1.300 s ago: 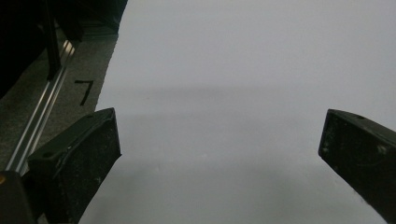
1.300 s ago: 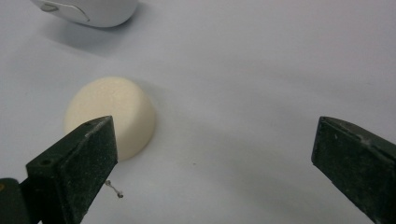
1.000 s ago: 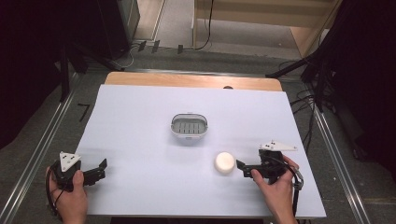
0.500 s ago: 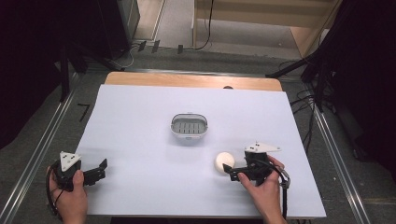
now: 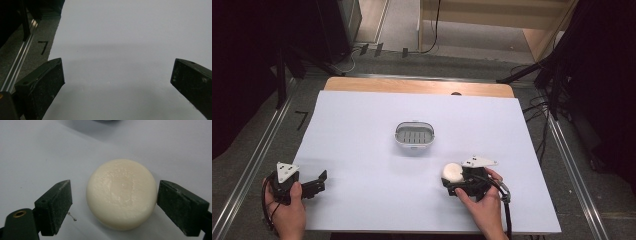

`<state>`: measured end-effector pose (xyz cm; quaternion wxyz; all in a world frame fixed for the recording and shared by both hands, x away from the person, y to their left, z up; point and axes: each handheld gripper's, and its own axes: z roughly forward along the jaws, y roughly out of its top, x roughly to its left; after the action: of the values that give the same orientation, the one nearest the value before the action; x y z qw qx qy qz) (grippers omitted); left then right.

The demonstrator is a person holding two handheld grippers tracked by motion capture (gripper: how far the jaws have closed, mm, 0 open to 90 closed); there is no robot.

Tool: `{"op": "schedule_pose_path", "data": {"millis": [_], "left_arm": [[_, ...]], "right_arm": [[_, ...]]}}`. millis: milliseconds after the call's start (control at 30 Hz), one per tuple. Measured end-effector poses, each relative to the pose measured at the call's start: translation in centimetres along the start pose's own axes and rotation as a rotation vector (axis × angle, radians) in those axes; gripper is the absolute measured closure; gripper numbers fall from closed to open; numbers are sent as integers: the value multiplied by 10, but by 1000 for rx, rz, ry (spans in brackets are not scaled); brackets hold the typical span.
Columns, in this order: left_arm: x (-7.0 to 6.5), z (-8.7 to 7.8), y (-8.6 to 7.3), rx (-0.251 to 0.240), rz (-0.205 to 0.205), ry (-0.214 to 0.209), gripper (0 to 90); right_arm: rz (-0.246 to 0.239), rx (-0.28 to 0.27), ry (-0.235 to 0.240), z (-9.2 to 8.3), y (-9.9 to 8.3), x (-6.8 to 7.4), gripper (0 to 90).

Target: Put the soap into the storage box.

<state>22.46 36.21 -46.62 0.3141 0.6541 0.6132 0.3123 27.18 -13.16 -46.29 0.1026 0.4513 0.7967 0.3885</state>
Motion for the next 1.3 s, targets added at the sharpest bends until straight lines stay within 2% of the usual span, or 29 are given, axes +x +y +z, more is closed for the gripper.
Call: {"op": "schedule_pose_path", "data": {"millis": [133,333,733,833,933,1300], "left_arm": [[0,0,0,5,-1,0,0],[0,0,0,5,0,-1,0],[0,0,0,5,1,-1,0],[0,0,0,5,0,-2,0],[0,0,0,7,2,-1,0],[-1,1,0,7,5,0,0]], "right_arm": [[-11,25,-30,7,-1,2,143],[-31,31,-97,12,-5,5,233],[-71,21,-96,14,-12,6,252],[-67,12,-97,13,-12,6,254],[-57,10,-81,12,-10,4,254],[-48,9,-76,4,5,-2,254]]}}
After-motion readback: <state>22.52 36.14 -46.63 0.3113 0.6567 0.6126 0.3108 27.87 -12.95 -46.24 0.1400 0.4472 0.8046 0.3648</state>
